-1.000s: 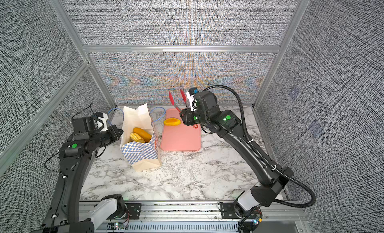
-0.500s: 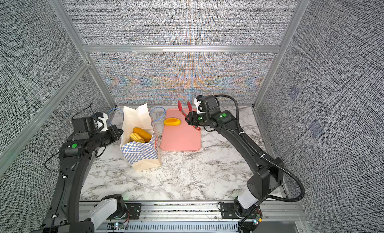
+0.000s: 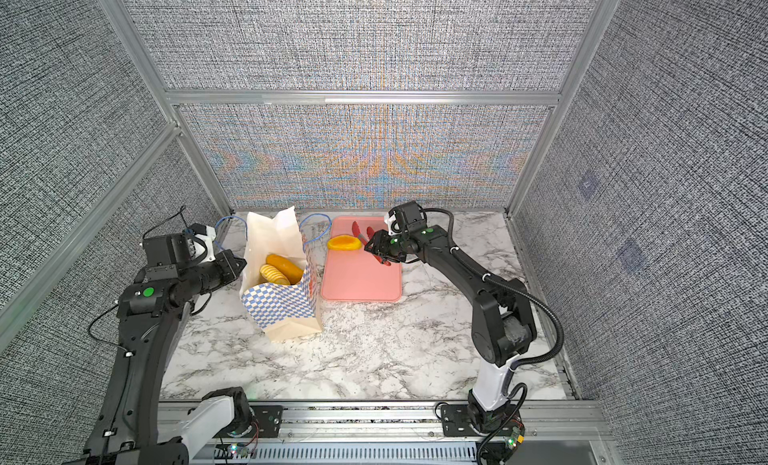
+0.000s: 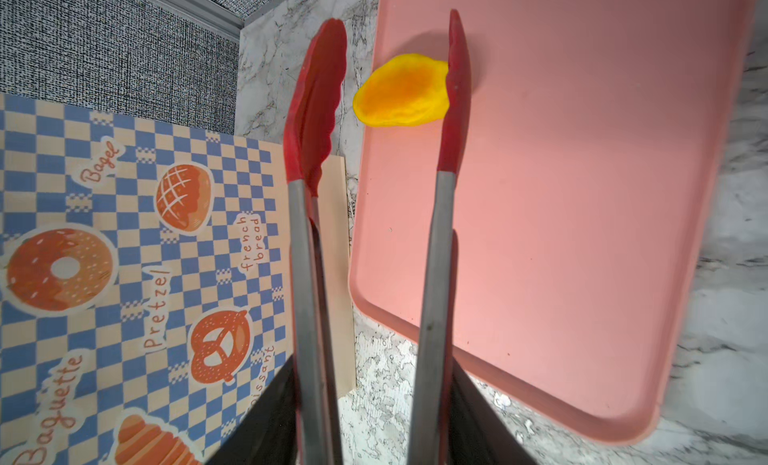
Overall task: Place the fake bread into the paper bag
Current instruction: 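Move the open tongs back over the flat yellow bread on the tray, then lower the tongs onto the flat yellow bread and close them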
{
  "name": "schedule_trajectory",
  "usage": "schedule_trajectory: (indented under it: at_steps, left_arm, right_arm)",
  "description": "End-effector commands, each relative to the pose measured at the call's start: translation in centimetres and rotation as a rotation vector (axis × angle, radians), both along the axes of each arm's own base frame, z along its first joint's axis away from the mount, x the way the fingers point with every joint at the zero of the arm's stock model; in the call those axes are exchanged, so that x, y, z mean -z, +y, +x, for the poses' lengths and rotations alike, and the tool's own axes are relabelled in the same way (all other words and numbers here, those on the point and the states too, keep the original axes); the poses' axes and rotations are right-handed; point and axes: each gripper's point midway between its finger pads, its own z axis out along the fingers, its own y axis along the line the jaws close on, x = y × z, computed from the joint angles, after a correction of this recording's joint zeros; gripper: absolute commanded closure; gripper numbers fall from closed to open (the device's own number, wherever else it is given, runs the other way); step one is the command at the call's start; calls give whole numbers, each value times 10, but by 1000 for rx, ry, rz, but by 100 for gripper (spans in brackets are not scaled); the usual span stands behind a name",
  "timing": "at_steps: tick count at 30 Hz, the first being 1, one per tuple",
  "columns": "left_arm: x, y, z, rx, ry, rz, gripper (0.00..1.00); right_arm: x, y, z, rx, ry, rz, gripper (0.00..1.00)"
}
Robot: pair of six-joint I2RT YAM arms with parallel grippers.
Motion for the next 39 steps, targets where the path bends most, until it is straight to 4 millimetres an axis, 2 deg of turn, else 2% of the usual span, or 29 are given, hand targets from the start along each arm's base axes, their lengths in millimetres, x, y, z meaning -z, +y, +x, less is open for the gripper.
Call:
schedule_trajectory:
  at_steps: [1,18,39]
  left_arm:
    - [4,2,-1,-1,6,16,100]
    - [8,2,0,3,16,19,100]
    - [12,5,-1,2,28,39,100]
  right_arm:
    - [0,10,8,-13,5,74,48]
    - [49,12,19,1,90,63,48]
    - [65,30,31,-13,124,142,48]
